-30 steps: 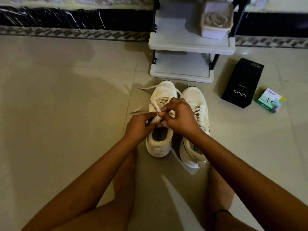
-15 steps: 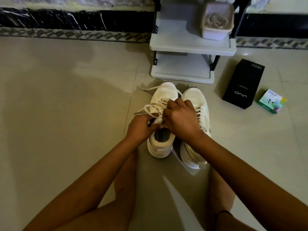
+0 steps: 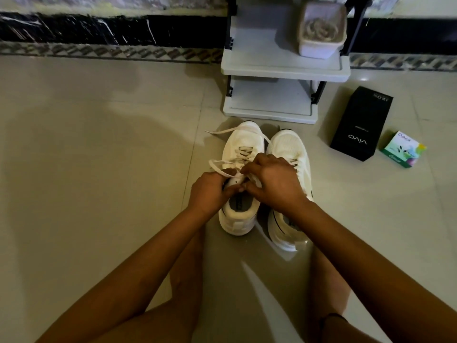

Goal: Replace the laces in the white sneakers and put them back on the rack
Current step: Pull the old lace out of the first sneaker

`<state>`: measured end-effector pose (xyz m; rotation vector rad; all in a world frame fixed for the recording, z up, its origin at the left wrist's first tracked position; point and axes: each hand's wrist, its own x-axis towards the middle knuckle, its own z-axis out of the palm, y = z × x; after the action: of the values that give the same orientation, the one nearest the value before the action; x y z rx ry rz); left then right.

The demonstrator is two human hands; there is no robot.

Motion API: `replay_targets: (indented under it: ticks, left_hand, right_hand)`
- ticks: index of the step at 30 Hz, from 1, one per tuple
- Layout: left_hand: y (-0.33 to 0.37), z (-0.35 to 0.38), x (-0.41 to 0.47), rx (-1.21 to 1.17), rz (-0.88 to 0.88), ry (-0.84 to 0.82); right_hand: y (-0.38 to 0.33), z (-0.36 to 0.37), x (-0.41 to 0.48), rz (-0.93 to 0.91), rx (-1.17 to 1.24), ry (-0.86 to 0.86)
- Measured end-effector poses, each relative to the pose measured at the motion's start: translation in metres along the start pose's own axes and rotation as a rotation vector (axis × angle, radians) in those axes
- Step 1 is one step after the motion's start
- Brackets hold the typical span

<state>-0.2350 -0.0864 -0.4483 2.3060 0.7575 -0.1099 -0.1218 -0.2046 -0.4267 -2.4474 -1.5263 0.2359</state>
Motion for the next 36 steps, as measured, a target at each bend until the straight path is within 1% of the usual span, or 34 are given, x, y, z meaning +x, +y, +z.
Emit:
replay_targets:
  ticks: [3,4,5,6,8,9,11,12,13,16,17,18,21,22,23,24,26,28,29,31,32,33,35,36]
  left_hand:
    - [0.000,0.001,0.000,0.014,0.013,0.003]
    - [0.000,0.000,0.000,0.011,0.017,0.008]
    - [0.000,-0.001,0.000,0.009,0.019,0.009]
    - [0.000,-0.001,0.000,0.011,0.022,0.009]
    - [-0.001,-0.001,0.000,0.005,0.024,0.001]
    - [-0.002,-0.001,0.001,0.001,0.027,0.003]
    - [-0.002,-0.001,0.001,0.013,0.032,0.004]
    - [-0.001,0.000,0.002,0.020,0.026,0.000]
    - [-0.001,-0.001,0.002,0.023,0.013,-0.006]
    - [-0.001,-0.001,0.002,0.014,-0.005,-0.011]
    - [-0.002,0.000,0.002,0.010,-0.001,-0.012]
    - [-0.002,0.000,0.002,0.012,0.007,-0.014]
    - [-0.001,0.000,0.002,0.016,0.009,-0.017]
    - [0.000,0.000,0.002,0.010,0.011,-0.012]
    - [0.000,-0.001,0.002,0.010,0.010,-0.008]
    - [0.001,-0.001,0.002,0.015,0.008,-0.002]
    - [0.002,-0.002,0.002,0.032,0.004,0.000]
    - [0.002,-0.003,0.002,0.021,0.005,0.000]
    - [0.003,-0.003,0.002,0.020,0.014,-0.001]
    - [0.002,-0.004,0.002,0.030,0.026,-0.003]
    - [0.002,-0.004,0.002,0.026,0.018,-0.007]
    - [0.002,-0.004,0.002,0.016,0.003,-0.010]
    - [0.002,-0.003,0.002,0.016,-0.004,-0.008]
    - [0.002,-0.004,0.002,0.021,0.007,-0.008]
  right_hand:
    - [-0.005,0.004,0.002,-0.080,-0.091,0.149]
    - [-0.006,0.004,0.004,-0.092,-0.093,0.166]
    - [-0.007,0.003,0.007,-0.071,0.008,0.159]
    - [-0.009,-0.003,0.008,-0.011,0.206,0.148]
    - [-0.008,-0.011,0.010,0.172,0.702,0.080]
    - [-0.007,-0.013,0.010,0.210,0.857,0.049]
    - [-0.008,-0.013,0.009,0.230,0.911,0.073]
    - [-0.008,-0.013,0.008,0.198,0.858,0.086]
    - [-0.007,-0.012,0.008,0.132,0.735,0.083]
    - [0.001,-0.002,0.006,-0.010,0.113,-0.030]
    - [0.002,-0.002,0.004,-0.014,0.022,-0.036]
    - [0.002,-0.002,0.003,-0.016,0.003,-0.011]
    - [-0.003,0.004,0.002,-0.047,-0.019,0.136]
    - [-0.005,0.004,0.004,-0.046,-0.015,0.152]
    - [-0.008,0.003,0.008,-0.014,0.043,0.131]
    - [-0.012,-0.001,0.011,0.040,0.140,0.105]
    - [-0.017,-0.008,0.015,0.155,0.467,0.041]
    - [-0.021,-0.015,0.017,0.208,0.782,0.021]
    - [-0.023,-0.017,0.016,0.229,0.874,0.030]
    - [-0.021,-0.020,0.014,0.249,0.935,0.042]
    - [-0.018,-0.020,0.013,0.233,0.882,0.035]
    - [-0.014,-0.020,0.012,0.198,0.739,0.011]
    - [-0.007,-0.013,0.011,0.094,0.261,-0.101]
    - [-0.005,-0.009,0.008,0.060,0.083,-0.142]
